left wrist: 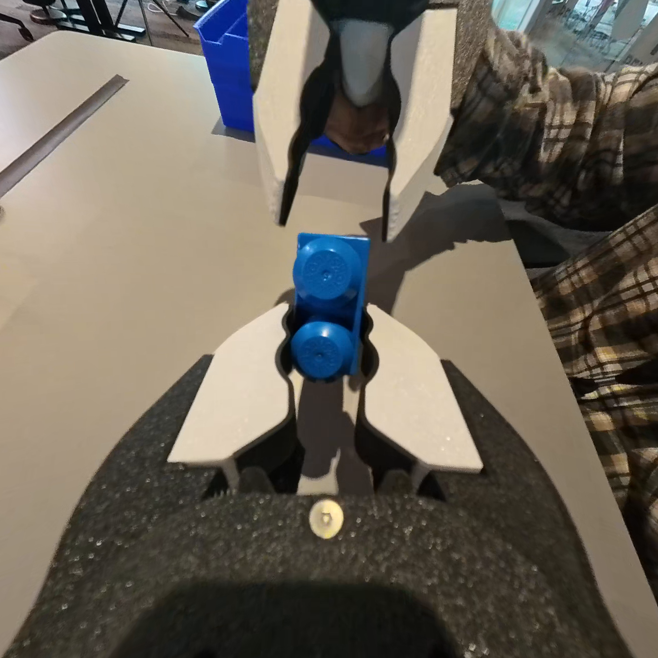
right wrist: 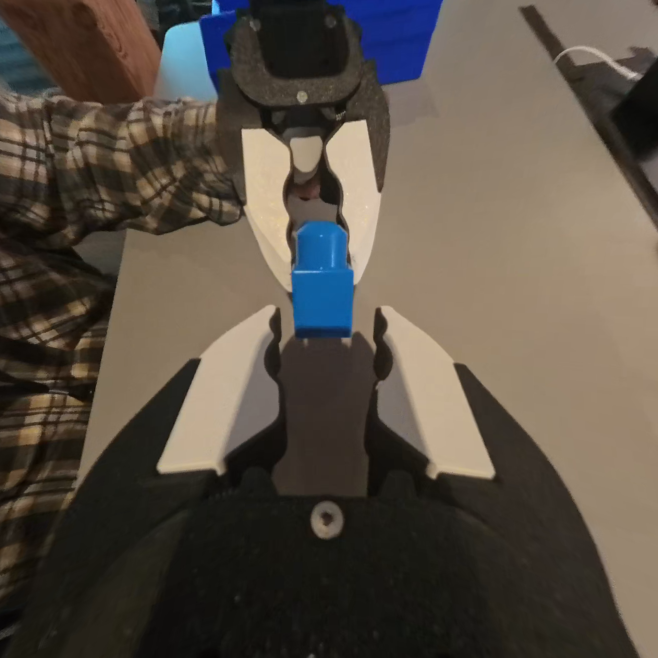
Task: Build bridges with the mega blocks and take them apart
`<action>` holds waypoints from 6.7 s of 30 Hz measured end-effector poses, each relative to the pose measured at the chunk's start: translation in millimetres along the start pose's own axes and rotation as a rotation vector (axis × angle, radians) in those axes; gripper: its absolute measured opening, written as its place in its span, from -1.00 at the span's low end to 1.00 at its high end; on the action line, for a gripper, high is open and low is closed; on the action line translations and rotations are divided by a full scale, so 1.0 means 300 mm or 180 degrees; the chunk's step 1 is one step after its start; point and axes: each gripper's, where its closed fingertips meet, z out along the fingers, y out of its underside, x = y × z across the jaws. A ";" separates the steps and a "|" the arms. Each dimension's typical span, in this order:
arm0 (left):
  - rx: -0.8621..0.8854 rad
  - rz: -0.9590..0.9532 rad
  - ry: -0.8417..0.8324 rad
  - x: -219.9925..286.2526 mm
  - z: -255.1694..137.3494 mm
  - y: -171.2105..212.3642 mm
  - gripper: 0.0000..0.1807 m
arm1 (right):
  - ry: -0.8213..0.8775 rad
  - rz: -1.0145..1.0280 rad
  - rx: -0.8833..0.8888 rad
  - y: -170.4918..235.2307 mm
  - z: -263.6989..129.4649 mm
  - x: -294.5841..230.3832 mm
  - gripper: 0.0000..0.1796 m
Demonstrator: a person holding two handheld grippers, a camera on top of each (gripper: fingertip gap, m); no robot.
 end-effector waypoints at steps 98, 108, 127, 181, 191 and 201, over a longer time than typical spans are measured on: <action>-0.0434 -0.3392 -0.4540 -0.136 -1.398 0.833 -0.31 | 0.2104 0.0575 0.1260 0.294 -0.300 0.074 0.23; -0.0084 -0.3690 -0.4397 -0.131 -1.443 0.861 -0.49 | 0.2051 0.0562 0.1307 0.286 -0.299 0.065 0.19; -0.0096 -0.2570 -0.4037 -0.031 -1.433 0.624 -0.55 | 0.1973 0.0512 0.1280 0.289 -0.288 0.054 0.01; 0.0744 -0.0431 0.0535 -0.094 0.063 -0.275 -0.35 | -0.0567 0.0224 0.2348 -0.181 -0.246 0.148 -0.60; 0.0809 -0.0512 0.0432 -0.098 0.056 -0.282 -0.59 | -0.0597 0.0293 0.2496 -0.191 -0.239 0.160 -0.60; 0.1117 -0.0399 0.0395 -0.099 -0.006 -0.325 -0.59 | -0.0695 0.0219 0.2089 -0.147 -0.215 0.138 -0.40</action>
